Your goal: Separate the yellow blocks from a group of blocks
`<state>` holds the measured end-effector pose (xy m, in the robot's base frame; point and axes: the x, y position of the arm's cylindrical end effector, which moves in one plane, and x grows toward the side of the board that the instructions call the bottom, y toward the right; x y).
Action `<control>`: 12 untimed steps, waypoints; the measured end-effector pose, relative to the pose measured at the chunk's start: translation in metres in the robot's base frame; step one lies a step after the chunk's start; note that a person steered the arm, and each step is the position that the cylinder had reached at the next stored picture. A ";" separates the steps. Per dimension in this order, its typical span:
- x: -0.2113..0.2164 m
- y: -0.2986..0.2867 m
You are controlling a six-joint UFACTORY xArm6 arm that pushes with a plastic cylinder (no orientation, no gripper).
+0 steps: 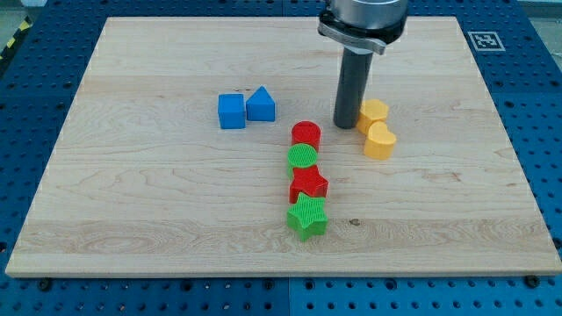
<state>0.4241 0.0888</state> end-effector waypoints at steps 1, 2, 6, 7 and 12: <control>0.000 0.010; 0.001 -0.014; 0.051 0.042; 0.056 0.054; -0.006 0.015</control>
<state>0.4184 0.1038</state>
